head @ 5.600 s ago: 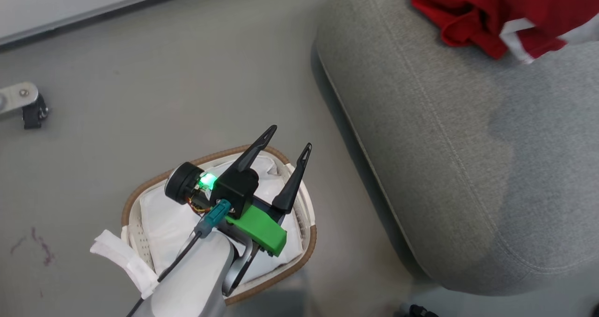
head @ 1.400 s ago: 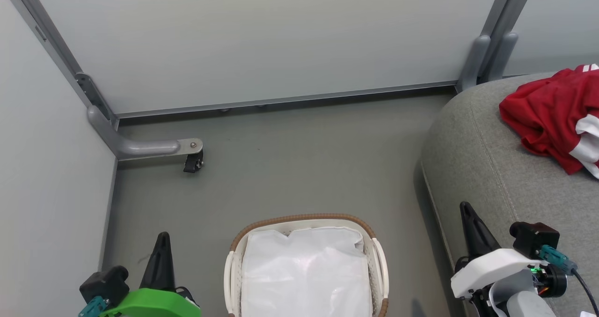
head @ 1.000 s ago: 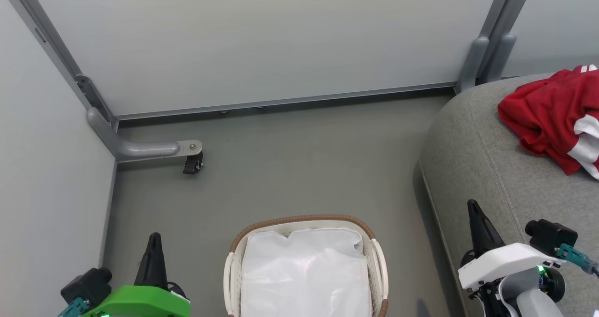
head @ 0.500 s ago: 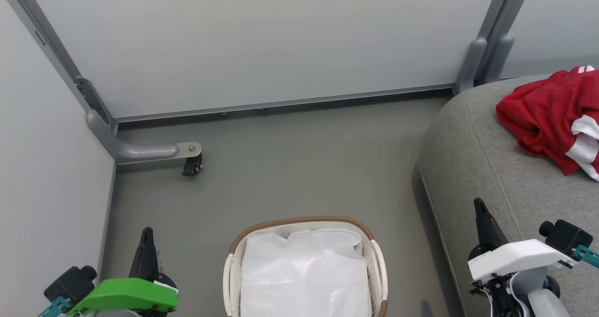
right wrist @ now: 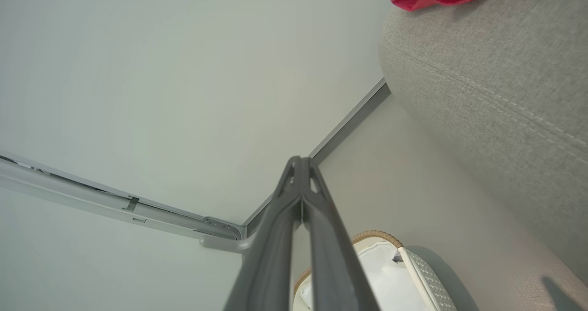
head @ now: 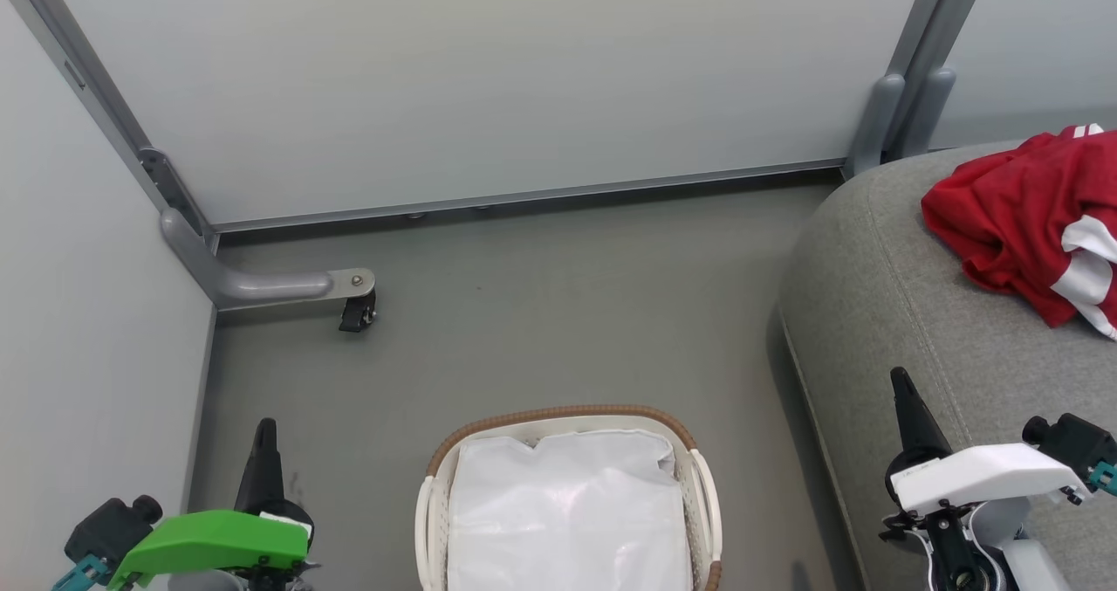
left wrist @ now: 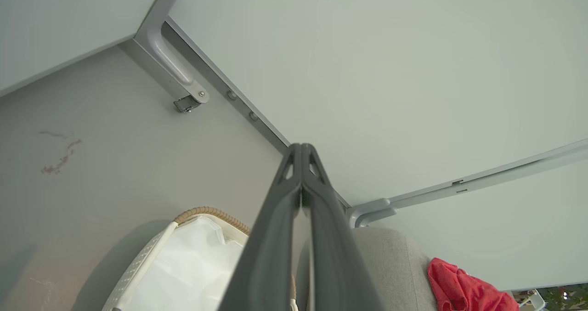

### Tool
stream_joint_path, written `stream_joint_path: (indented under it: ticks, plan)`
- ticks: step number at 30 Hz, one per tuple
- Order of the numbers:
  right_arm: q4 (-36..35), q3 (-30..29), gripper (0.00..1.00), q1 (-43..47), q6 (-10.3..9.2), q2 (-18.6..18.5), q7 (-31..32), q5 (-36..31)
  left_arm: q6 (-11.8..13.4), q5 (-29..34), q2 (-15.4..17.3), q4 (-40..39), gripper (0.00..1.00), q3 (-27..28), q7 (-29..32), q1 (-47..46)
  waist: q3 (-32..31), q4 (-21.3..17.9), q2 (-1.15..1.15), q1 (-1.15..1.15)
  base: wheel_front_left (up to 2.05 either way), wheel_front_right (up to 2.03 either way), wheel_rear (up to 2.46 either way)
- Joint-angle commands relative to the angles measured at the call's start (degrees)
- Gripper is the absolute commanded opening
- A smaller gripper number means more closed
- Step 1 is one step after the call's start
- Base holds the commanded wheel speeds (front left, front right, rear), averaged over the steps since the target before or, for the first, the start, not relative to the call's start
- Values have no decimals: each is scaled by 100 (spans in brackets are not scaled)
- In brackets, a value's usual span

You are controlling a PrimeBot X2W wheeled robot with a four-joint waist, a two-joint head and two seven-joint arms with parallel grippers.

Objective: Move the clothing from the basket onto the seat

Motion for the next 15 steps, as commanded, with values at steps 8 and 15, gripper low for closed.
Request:
stream_joint_path:
  ticks: [8, 15]
  plan:
    - [-130, -74, 0, -11, -3, -42, 163, 626, -25, -566, 50, -116, 0, 110, 157, -204, -20, -11, 0, 0, 0, 0, 0]
    - [-170, -110, 0, -2, -4, -46, 276, 1046, -31, -942, 51, -139, 0, 175, 271, -240, -36, -20, 0, 0, 0, 0, 0]
